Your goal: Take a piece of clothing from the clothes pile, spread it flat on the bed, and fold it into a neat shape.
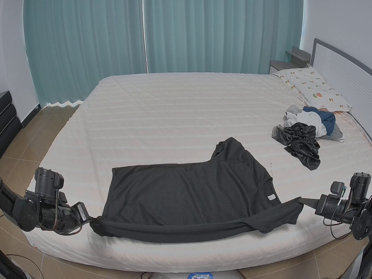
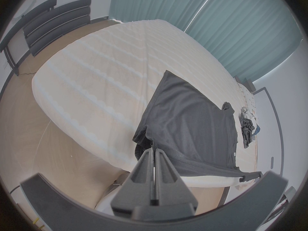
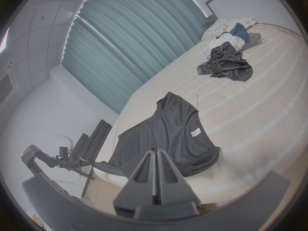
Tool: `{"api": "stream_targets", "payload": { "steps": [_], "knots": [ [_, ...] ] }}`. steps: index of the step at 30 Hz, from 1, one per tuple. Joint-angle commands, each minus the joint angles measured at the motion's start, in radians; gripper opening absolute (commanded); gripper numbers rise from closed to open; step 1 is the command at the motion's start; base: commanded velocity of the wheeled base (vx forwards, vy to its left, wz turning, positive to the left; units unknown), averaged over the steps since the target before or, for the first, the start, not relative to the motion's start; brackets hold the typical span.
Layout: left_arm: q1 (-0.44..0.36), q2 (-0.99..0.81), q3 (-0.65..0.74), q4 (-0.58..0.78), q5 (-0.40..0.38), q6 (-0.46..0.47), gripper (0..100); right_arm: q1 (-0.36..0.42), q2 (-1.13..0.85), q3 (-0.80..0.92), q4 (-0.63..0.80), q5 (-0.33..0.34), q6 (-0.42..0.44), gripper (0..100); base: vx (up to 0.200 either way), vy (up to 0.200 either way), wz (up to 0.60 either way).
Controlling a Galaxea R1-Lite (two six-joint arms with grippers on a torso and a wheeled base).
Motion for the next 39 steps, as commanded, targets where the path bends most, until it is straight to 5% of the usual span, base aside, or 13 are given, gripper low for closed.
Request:
{"api": "stream_targets", "payload": {
  "steps": [1, 15, 39],
  "knots": [
    [0.001, 0.0, 0.009, -0.001, 0.0, 0.001, 0, 0.0, 0.014, 0.017, 0.001, 0.0, -0.017, 0, 0.0, 0.0, 0.0],
    [0.006, 0.112, -0.089, -0.003, 0.013, -0.004, 0, 0.009, 0.235, -0.017, -0.169, -0.009, -0.031, 0, 0.0, 0.0, 0.0],
    [0.018, 0.412, -0.306, -0.029, 0.019, -0.002, 0, 0.044, 0.473, -0.291, -0.163, -0.018, -0.025, 0, 0.0, 0.0, 0.0]
  ]
}}
